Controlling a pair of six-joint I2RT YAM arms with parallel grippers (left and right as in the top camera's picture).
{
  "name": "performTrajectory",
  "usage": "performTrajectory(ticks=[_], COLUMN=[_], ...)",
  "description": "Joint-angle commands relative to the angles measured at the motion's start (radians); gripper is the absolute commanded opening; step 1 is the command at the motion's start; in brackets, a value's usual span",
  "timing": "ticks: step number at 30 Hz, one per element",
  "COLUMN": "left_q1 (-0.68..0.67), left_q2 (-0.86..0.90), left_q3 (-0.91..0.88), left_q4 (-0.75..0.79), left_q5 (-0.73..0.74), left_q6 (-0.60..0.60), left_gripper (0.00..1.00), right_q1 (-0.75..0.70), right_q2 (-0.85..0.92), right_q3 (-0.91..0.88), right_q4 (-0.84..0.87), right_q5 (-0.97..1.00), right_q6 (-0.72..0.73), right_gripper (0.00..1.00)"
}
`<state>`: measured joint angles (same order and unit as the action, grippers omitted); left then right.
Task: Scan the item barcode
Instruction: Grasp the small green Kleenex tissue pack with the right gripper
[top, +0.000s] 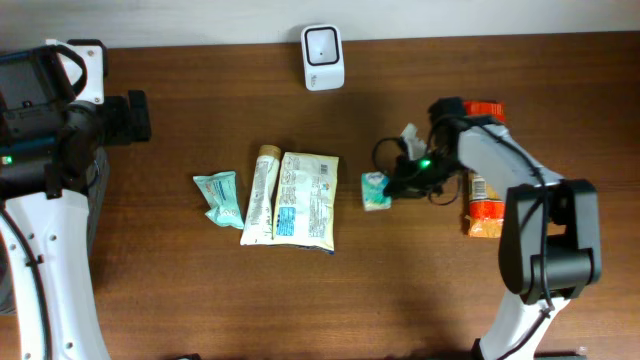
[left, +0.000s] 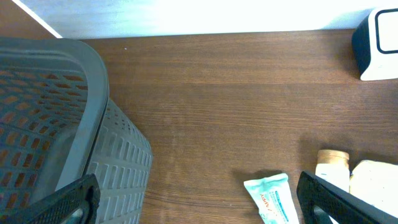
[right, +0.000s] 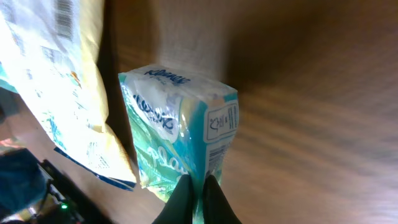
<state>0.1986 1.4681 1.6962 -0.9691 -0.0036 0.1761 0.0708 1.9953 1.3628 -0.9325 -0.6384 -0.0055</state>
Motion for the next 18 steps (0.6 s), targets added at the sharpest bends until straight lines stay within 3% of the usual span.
performTrajectory(ticks=[1, 4, 6, 13, 15, 18], left_q1=[0.001, 0.001, 0.001, 0.001, 0.001, 0.001], left_q2=[-0.008, -0.008, -0.008, -0.008, -0.008, -0.008], left_q3=[0.003, 0.003, 0.003, 0.003, 0.003, 0.003], left_q4=[0.001, 0.001, 0.001, 0.001, 0.000, -0.002], left_q5=[0.007, 0.007, 0.007, 0.007, 0.007, 0.007], left_q6=[0.013, 0.013, 0.013, 0.013, 0.013, 0.013], left_gripper=[0.99, 0.99, 0.99, 0.99, 0.99, 0.99], right_q1=[-0.033, -0.018, -0.011, -0.011, -0.011, -0.010], right_q2=[-0.010, -0.010, -0.010, -0.010, -0.010, -0.010], right_q3=[0.031, 0.031, 0.031, 0.031, 0.031, 0.031], right_q4=[-0.021, -0.042, -0.048, -0.050, -0.047, -0.041], right_q5=[-0.031, -0.045, -0.160, -0.249, -0.221, -0.013], right_q6=[-0.237, -0.338, -0.365, -0.372, -0.342, -0.195], right_gripper=[0.04, 0.04, 0.04, 0.04, 0.04, 0.04])
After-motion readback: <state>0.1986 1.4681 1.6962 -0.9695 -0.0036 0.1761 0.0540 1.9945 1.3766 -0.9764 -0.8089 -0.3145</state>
